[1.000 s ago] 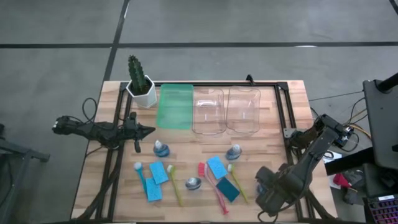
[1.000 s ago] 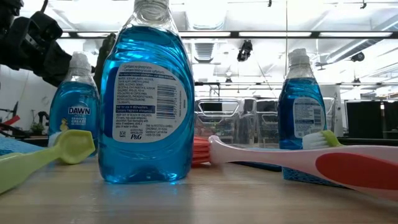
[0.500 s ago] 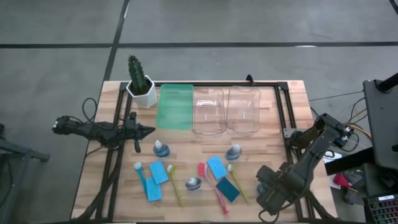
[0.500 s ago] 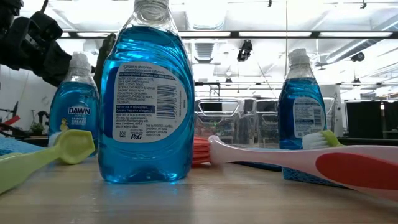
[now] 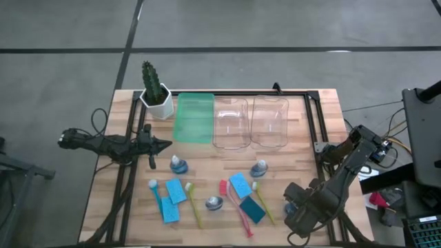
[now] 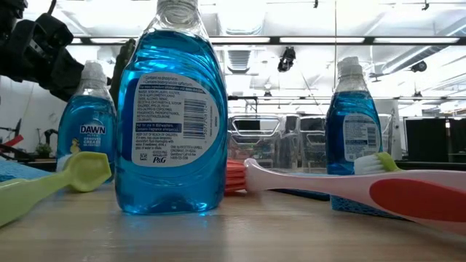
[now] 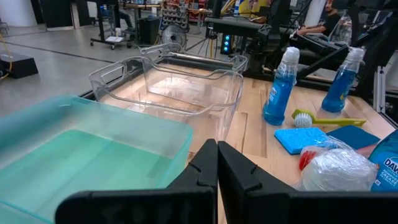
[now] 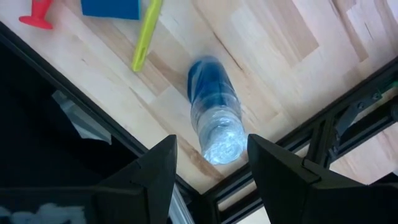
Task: Pick & Place Kitchen Sink Supplies
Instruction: Put the blue dishwashing liquid bottle into the right transparent bin
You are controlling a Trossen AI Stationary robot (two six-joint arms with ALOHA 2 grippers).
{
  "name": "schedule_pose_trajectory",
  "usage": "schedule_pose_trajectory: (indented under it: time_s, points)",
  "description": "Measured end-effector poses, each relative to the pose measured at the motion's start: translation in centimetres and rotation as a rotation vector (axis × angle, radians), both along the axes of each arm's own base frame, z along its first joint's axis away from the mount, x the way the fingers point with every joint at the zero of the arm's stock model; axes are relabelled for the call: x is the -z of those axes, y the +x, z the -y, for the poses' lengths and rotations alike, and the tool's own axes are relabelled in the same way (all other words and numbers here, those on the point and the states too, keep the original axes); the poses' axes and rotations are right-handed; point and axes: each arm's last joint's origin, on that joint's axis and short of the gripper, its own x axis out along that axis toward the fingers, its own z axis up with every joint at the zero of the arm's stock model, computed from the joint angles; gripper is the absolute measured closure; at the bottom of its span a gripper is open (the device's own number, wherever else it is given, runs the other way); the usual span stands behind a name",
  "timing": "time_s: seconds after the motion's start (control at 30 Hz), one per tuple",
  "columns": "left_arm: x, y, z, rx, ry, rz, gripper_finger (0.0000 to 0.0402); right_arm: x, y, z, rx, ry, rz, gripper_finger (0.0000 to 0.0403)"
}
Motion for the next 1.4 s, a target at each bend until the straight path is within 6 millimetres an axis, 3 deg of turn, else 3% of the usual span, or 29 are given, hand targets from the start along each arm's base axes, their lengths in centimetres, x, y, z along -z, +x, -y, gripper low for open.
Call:
schedule_pose_trajectory:
  time_s: [0.37, 0.83, 1.1, 1.4]
  points:
    - [0.0, 0.0, 0.0, 0.0, 0.0, 0.0, 0.0396, 1.1, -0.7, -0.5, -0.015, -0.023, -0.021, 0.0209]
    - [0.0, 0.0, 0.0, 0.0, 0.0, 0.0, 0.0396, 4.0, -0.7, -1.0, -0.032, -0.01, -0.009, 0.0209]
    - [0.0, 0.0, 0.0, 0.0, 0.0, 0.0, 0.0396, 4.3, -0.8, -0.9, -0.036, -0.019, -0.016, 0.021]
    - [0.0, 0.0, 0.0, 0.0, 0.0, 0.0, 0.0396, 4.3, -0.8, -0.9, -0.061, -0.01, -0.02, 0.0274]
